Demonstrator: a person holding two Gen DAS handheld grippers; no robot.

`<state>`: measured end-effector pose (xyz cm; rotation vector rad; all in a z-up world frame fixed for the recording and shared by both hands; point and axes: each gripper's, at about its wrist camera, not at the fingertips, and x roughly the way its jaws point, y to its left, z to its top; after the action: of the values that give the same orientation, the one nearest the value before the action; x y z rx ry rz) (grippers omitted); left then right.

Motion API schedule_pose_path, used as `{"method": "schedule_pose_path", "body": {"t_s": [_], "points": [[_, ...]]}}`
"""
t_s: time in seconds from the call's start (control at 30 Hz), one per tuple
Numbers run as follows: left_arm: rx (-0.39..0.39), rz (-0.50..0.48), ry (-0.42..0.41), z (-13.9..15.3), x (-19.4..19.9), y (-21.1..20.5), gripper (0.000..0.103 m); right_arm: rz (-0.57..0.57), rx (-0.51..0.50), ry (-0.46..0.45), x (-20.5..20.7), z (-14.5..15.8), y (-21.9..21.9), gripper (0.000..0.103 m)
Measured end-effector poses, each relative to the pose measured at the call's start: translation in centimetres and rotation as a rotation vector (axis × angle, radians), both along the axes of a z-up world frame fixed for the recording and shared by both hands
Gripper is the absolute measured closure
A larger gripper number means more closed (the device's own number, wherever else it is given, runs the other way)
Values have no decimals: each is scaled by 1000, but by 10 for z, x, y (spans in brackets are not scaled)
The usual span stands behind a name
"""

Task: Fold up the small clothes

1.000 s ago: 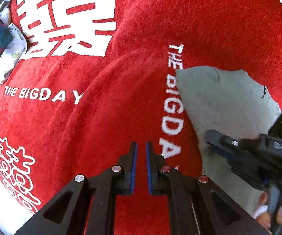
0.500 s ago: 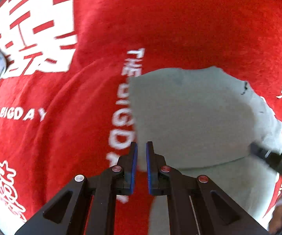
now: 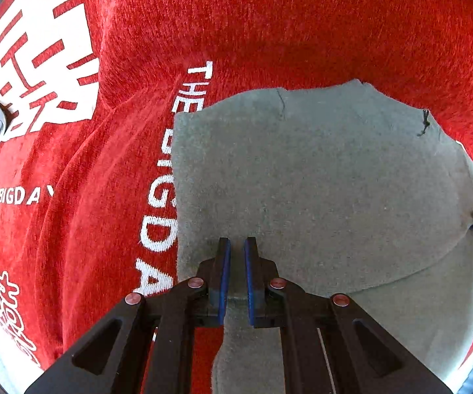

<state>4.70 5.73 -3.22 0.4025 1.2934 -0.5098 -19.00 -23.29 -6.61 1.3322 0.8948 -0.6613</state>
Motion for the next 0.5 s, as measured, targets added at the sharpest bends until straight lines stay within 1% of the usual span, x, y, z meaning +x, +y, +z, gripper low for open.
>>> {"method": "schedule_pose_path", "body": {"t_s": [0.03, 0.1, 0.23, 0.3, 0.33, 0.37, 0.4, 0.47, 0.5], "points": [[4, 4, 0, -1, 0, 0, 93, 5, 9, 9, -5, -1, -1, 96], [4, 12, 0, -3, 0, 0, 93, 11, 24, 0, -11, -1, -1, 95], [25, 20, -9, -2, -1, -3, 93, 72, -1, 14, -21, 13, -3, 94], [33, 28, -3, 1, -3, -6, 93, 96, 2, -13, -28, 19, -5, 93], [27, 29, 1, 4, -5, -8, 93, 105, 5, -20, -32, 21, -5, 91], [22, 24, 2, 8, -9, -10, 93, 111, 9, -23, -37, 24, -5, 82], [19, 13, 0, 12, -14, -14, 93, 113, 13, -28, -44, 26, -6, 61], [22, -11, -6, 19, -25, -22, 92, 103, 18, -41, -59, 30, -7, 37], [27, -22, -6, 21, -30, -27, 85, 92, 24, -53, -70, 32, -9, 37]]}}
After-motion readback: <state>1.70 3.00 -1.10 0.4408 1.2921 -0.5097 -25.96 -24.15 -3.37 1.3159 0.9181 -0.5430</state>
